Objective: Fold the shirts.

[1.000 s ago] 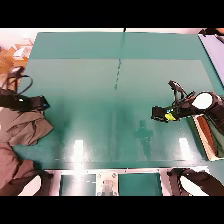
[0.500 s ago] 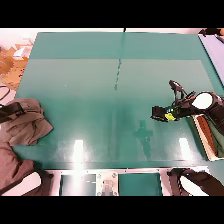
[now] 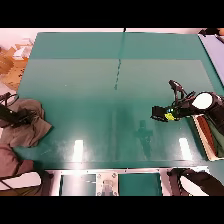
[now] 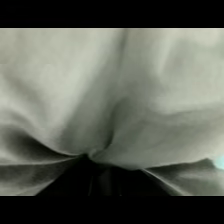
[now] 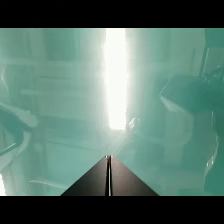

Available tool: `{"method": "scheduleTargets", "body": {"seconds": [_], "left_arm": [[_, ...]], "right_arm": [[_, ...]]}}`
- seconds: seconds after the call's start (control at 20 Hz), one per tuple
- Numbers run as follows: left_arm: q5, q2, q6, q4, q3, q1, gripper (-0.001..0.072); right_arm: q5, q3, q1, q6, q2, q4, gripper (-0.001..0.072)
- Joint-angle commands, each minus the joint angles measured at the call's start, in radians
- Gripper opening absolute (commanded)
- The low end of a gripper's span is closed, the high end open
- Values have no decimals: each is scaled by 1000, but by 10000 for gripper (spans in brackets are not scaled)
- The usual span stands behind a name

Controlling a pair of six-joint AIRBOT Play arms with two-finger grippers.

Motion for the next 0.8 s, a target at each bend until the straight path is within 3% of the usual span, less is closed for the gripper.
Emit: {"method": "scheduleTargets", "body": {"seconds": [0.0,0.2,0.4,0.5,0.75], "left_arm": [[-74,15,70,-100,89,-3,26],[-55,233,88,-247,258,-118,25],[-34,401,67,-423,336,-375,25],[-12,400,26,-443,335,-550,26],[206,232,-26,-443,299,-962,27]], "right_arm": [[2,3,0,0,0,0,16],[21,76,-11,-4,1,-3,15],[116,201,-92,-31,1,-4,15],[149,245,-144,-36,1,-3,15],[194,263,-200,-50,1,-4,15]]}}
